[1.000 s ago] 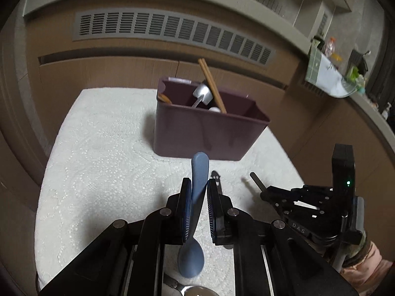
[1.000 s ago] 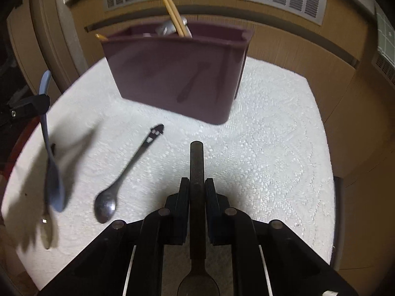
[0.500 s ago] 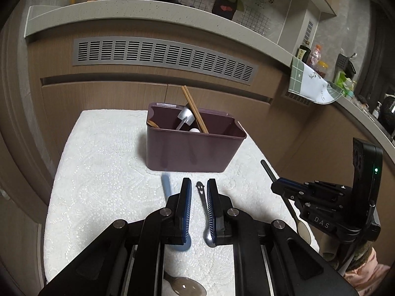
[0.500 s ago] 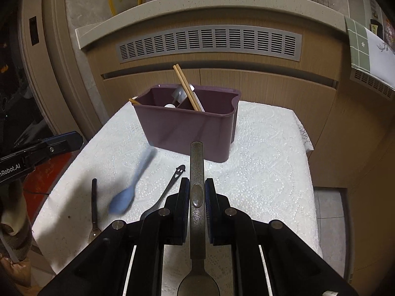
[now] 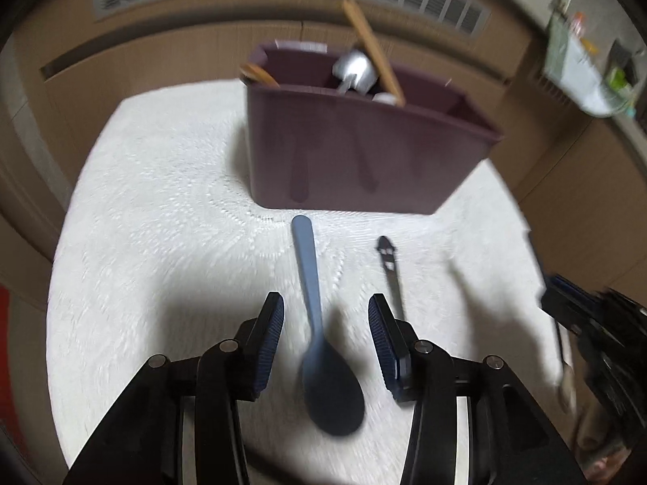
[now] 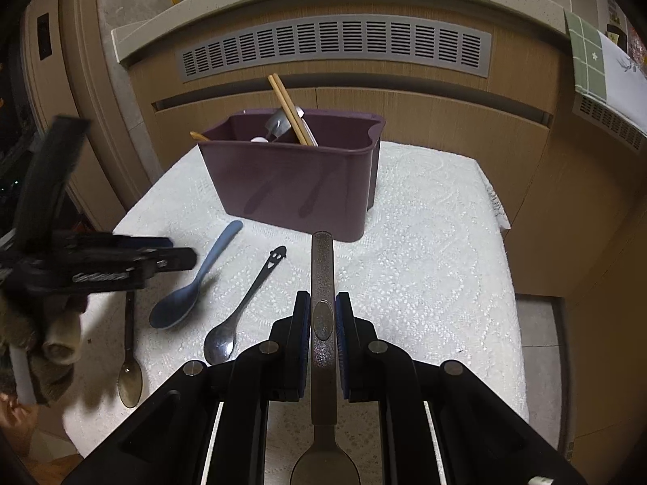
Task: Organize utensils
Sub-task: 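Lift both spoons over the caddy and release them with both grippers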
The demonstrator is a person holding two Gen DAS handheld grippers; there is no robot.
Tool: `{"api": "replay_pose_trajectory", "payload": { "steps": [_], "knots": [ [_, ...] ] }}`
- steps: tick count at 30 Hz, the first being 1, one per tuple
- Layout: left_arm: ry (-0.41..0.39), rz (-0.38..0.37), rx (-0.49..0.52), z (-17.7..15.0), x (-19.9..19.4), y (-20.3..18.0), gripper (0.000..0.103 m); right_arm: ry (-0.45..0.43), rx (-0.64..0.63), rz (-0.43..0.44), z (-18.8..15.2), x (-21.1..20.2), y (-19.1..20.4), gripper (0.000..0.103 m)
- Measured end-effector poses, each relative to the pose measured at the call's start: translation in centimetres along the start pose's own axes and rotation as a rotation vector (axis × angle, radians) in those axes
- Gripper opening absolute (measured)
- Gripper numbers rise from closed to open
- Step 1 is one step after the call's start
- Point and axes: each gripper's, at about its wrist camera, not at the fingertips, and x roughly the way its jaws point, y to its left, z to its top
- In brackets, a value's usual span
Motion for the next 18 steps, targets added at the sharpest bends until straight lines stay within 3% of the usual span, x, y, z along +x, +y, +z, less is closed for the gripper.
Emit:
{"api": "replay_pose_trajectory", "payload": {
  "steps": [2, 4, 7, 14, 18],
  "knots": [
    [0.066, 0.034, 0.035, 1.2, 2.3, -0.4, 0.043, 0.007, 0.002, 0.005, -0.1, 0.4, -0.1, 0.011],
    [0.108, 0.061, 0.056, 1.9, 4.0, -0.6, 0.021, 0.014, 0.003, 0.009, -0.1, 0.7, -0.3, 0.011],
    [0.076, 0.095, 0.084, 2.1, 4.4, -0.9, 0.012, 0.016, 0.004, 0.011, -0.2, 0.9, -0.4, 0.011],
    [-0.175, -0.031, -0.003, -1.7, -3.2, -1.1, 0.011, -0.011, 0.040, 0.029, 0.1, 0.4, -0.9, 0.011],
    [-0.264, -0.077, -0.017, -3.1, -6.8, -0.8, 0.011, -0.034, 0.049, 0.036, 0.4, -0.1, -0.7, 0.011]
  ]
}}
